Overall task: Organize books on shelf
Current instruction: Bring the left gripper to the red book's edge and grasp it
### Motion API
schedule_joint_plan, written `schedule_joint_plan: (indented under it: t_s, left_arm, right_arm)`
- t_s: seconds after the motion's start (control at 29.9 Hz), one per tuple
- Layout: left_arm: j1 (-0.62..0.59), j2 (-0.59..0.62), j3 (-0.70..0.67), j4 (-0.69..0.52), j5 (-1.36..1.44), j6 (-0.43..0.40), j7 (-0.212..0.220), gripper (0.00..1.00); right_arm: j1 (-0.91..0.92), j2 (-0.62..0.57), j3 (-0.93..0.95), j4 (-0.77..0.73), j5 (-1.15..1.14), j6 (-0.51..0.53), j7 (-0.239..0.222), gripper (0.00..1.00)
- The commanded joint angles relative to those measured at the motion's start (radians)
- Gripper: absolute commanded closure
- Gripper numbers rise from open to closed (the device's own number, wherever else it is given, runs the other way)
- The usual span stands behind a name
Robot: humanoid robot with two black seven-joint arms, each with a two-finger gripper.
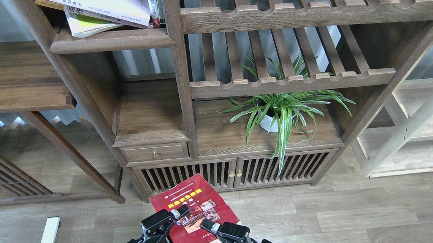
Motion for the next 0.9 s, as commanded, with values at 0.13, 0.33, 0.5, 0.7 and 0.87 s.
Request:
schedule_joint_plan:
  t_s: [0.13,0.33,0.5,0.7,0.87]
  left_arm:
    - [-0.006,0.033,0.003,-0.003,-0.012,0.0,0.0,0.4]
    - [-0.011,0.047,0.014,-0.003,-0.041,0.0,0.0,0.43]
    - [-0.009,0.073,0.034,-0.023,-0.087,0.0,0.0,0.51]
    - [-0.011,0.139,0.034,-0.109,-0.127,0.0,0.0,0.56]
    - [-0.023,0.178,0.041,-0.12,-0.141,0.0,0.0,0.58]
  right_arm:
    - [-0.004,0.0,-0.005,0.005,0.0,0.0,0.0,0.73]
    - [-0.01,0.0,-0.002,0.016,0.002,0.0,0.0,0.73]
    - [-0.009,0.0,-0.001,0.017,0.0,0.0,0.0,0.73]
    - [-0.007,0.0,-0.006,0.017,-0.003,0.0,0.0,0.73]
    - [0.005,0.0,-0.017,0.017,-0.005,0.0,0.0,0.73]
